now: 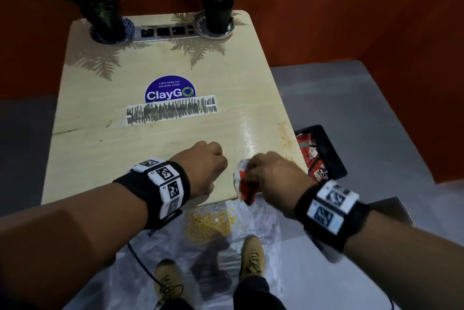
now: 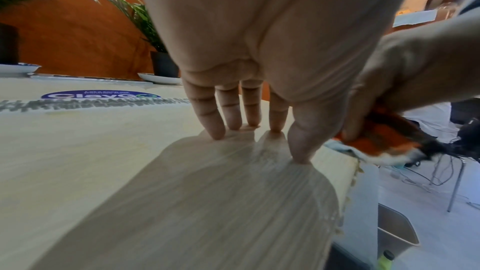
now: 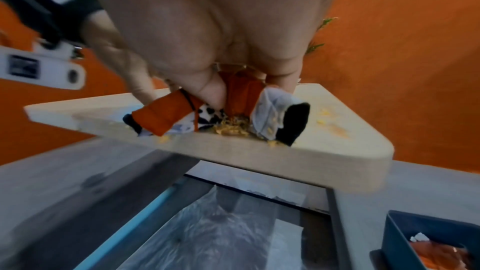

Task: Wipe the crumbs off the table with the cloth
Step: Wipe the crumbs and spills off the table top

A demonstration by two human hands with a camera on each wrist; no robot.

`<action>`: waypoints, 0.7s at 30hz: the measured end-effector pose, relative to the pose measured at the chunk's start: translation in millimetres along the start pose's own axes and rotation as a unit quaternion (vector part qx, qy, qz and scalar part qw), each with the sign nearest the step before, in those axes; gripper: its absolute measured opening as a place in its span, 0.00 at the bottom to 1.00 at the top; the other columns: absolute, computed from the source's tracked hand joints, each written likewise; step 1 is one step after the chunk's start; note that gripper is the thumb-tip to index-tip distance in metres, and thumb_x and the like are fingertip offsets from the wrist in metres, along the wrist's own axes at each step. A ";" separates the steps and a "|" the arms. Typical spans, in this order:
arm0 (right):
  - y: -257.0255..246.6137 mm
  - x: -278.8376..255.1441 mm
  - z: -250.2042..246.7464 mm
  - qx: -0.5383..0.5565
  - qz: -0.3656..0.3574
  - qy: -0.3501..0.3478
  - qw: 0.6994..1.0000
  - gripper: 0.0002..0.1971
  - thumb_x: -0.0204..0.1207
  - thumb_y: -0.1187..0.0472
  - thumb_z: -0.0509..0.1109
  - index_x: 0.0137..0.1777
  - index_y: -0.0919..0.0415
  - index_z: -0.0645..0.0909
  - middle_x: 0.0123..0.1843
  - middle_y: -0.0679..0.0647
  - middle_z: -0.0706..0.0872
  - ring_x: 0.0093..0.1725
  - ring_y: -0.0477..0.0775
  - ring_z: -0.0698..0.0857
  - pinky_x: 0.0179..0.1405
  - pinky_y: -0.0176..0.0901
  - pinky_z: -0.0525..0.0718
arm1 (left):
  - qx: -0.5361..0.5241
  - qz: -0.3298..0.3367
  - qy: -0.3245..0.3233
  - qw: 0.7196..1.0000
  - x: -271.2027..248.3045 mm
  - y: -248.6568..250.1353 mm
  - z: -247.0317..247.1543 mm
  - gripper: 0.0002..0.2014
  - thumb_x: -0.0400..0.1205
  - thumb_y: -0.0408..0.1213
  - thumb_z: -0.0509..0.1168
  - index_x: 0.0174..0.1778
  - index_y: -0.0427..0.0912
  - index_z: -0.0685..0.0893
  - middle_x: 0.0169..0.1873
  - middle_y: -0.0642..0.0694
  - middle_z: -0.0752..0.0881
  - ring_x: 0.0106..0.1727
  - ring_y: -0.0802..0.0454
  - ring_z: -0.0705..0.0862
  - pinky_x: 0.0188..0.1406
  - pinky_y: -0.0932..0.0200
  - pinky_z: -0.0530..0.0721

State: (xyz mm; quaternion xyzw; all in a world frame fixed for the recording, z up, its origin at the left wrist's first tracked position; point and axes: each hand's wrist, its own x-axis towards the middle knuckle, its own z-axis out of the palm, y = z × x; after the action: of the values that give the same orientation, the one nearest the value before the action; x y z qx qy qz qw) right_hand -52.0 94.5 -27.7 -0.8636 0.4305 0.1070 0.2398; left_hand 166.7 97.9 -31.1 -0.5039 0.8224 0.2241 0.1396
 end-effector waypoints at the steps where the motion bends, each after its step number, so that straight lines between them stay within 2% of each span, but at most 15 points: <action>1: -2.1 -10.1 8.2 0.004 -0.014 0.000 1.000 0.21 0.67 0.69 0.75 0.45 0.37 0.88 0.52 0.40 0.81 0.52 0.48 0.79 0.49 0.48 0.86 | -0.004 0.004 0.003 1.000 1.5 2.7 0.6 0.20 0.73 0.41 0.71 0.60 0.49 0.79 0.63 0.48 0.74 0.59 0.44 0.73 0.51 0.51 0.77; 3: -8.0 -25.5 12.9 0.010 -0.036 -0.005 0.999 0.24 0.65 0.74 0.73 0.44 0.38 0.88 0.52 0.41 0.82 0.53 0.50 0.79 0.47 0.50 0.86 | -0.008 0.014 0.008 1.000 6.1 7.5 1.5 0.19 0.73 0.40 0.71 0.60 0.49 0.80 0.63 0.49 0.74 0.58 0.45 0.72 0.53 0.50 0.78; 5: -9.1 -31.7 5.3 0.024 -0.048 -0.025 0.998 0.21 0.65 0.72 0.72 0.41 0.40 0.90 0.53 0.42 0.84 0.53 0.50 0.81 0.47 0.49 0.86 | -0.012 0.020 0.007 1.000 12.4 11.7 0.4 0.19 0.73 0.39 0.70 0.60 0.50 0.79 0.63 0.49 0.74 0.59 0.44 0.72 0.52 0.50 0.77; 7: -8.2 -29.7 -14.9 0.035 -0.030 -0.038 0.998 0.17 0.67 0.68 0.71 0.41 0.41 0.90 0.51 0.42 0.85 0.50 0.50 0.84 0.47 0.49 0.86 | -0.010 0.026 0.005 1.000 18.7 15.5 -2.8 0.19 0.72 0.38 0.70 0.60 0.50 0.79 0.63 0.48 0.74 0.58 0.44 0.72 0.51 0.50 0.77; 9: 1.6 -17.4 -40.9 0.055 0.003 0.009 0.998 0.12 0.70 0.58 0.66 0.44 0.44 0.91 0.49 0.46 0.87 0.47 0.52 0.86 0.47 0.49 0.87 | -0.002 0.031 0.007 0.999 23.6 18.3 -6.2 0.18 0.72 0.38 0.69 0.58 0.50 0.80 0.62 0.47 0.74 0.57 0.43 0.73 0.49 0.49 0.77; 10: 10.8 -4.7 -54.0 0.068 0.019 0.046 0.996 0.14 0.69 0.56 0.64 0.45 0.46 0.91 0.49 0.49 0.88 0.47 0.55 0.87 0.49 0.50 0.87 | -0.002 0.032 0.007 0.999 25.5 18.8 -7.0 0.19 0.72 0.38 0.69 0.59 0.50 0.80 0.61 0.47 0.75 0.56 0.42 0.73 0.49 0.48 0.78; 13: 48.6 44.7 -85.7 0.036 0.062 0.087 0.994 0.15 0.74 0.64 0.68 0.54 0.50 0.92 0.58 0.57 0.90 0.57 0.63 0.87 0.59 0.52 0.85 | -0.014 0.032 -0.003 0.999 31.1 21.2 -9.9 0.22 0.72 0.38 0.70 0.63 0.50 0.79 0.63 0.46 0.75 0.59 0.42 0.72 0.52 0.44 0.80; 15: 71.1 72.9 -93.3 0.019 0.091 0.074 0.993 0.14 0.75 0.63 0.71 0.57 0.49 0.90 0.61 0.54 0.90 0.60 0.61 0.86 0.60 0.47 0.83 | -0.015 0.027 -0.015 0.999 34.9 23.7 -12.6 0.24 0.73 0.39 0.71 0.66 0.49 0.78 0.65 0.47 0.73 0.61 0.42 0.72 0.55 0.44 0.79; 17: 82.0 82.1 -86.8 0.029 0.111 0.038 0.993 0.15 0.77 0.63 0.70 0.59 0.48 0.90 0.58 0.48 0.90 0.56 0.54 0.86 0.57 0.42 0.82 | -0.002 0.030 -0.021 0.999 38.9 26.6 -13.9 0.24 0.74 0.40 0.70 0.67 0.50 0.78 0.66 0.48 0.73 0.61 0.43 0.72 0.55 0.47 0.78; 19: 81.7 71.9 -72.7 0.051 0.099 0.011 0.994 0.15 0.76 0.64 0.70 0.56 0.46 0.91 0.53 0.42 0.90 0.51 0.45 0.87 0.52 0.36 0.81 | -0.005 0.040 -0.014 0.999 42.8 29.9 -13.9 0.24 0.74 0.39 0.71 0.67 0.51 0.78 0.66 0.49 0.74 0.60 0.43 0.72 0.54 0.48 0.78; 21: 76.1 51.3 -56.2 0.046 0.070 0.009 0.996 0.15 0.74 0.64 0.71 0.53 0.44 0.91 0.53 0.41 0.89 0.53 0.44 0.87 0.54 0.36 0.82 | -0.012 0.051 -0.003 0.999 44.8 32.4 -13.0 0.24 0.73 0.37 0.70 0.65 0.51 0.79 0.64 0.48 0.75 0.59 0.43 0.73 0.53 0.46 0.79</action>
State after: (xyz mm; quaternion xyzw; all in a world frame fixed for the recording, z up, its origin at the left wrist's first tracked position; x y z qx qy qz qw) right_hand -82.6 -8.6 -23.8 -0.8203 0.4963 0.0954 0.2676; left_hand 117.5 69.6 -33.0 -0.4622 0.8438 0.2426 0.1246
